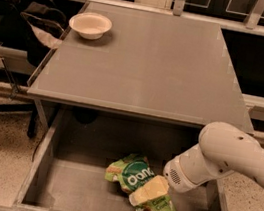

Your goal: Pick green rice chip bag from top drawer and place on counter

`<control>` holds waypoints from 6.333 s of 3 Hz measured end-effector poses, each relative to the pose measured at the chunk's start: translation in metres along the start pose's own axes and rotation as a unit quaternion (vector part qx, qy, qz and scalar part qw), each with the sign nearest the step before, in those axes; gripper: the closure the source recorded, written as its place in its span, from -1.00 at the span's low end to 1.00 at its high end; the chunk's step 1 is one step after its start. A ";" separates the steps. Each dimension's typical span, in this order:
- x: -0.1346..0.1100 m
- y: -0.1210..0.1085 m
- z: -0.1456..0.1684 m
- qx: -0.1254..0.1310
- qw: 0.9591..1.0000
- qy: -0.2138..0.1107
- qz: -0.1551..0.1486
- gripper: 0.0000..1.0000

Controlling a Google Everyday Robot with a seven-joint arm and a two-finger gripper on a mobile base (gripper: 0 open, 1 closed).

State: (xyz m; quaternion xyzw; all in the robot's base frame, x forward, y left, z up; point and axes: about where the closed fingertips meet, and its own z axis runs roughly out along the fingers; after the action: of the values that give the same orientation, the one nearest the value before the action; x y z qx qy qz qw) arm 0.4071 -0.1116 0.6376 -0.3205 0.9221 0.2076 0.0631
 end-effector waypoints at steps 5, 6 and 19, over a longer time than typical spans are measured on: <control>-0.003 0.005 -0.008 -0.002 1.000 0.001 -0.010 1.00; -0.009 0.015 -0.032 -0.024 0.999 -0.007 -0.023 1.00; -0.152 0.099 -0.250 -0.046 0.955 -0.217 -0.198 1.00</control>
Offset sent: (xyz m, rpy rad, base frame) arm 0.0000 0.0000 -0.0001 0.0001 0.0005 0.0000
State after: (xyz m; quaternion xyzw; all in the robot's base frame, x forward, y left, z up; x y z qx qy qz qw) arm 0.4696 -0.0617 0.9353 -0.4464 0.7938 0.2977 0.2864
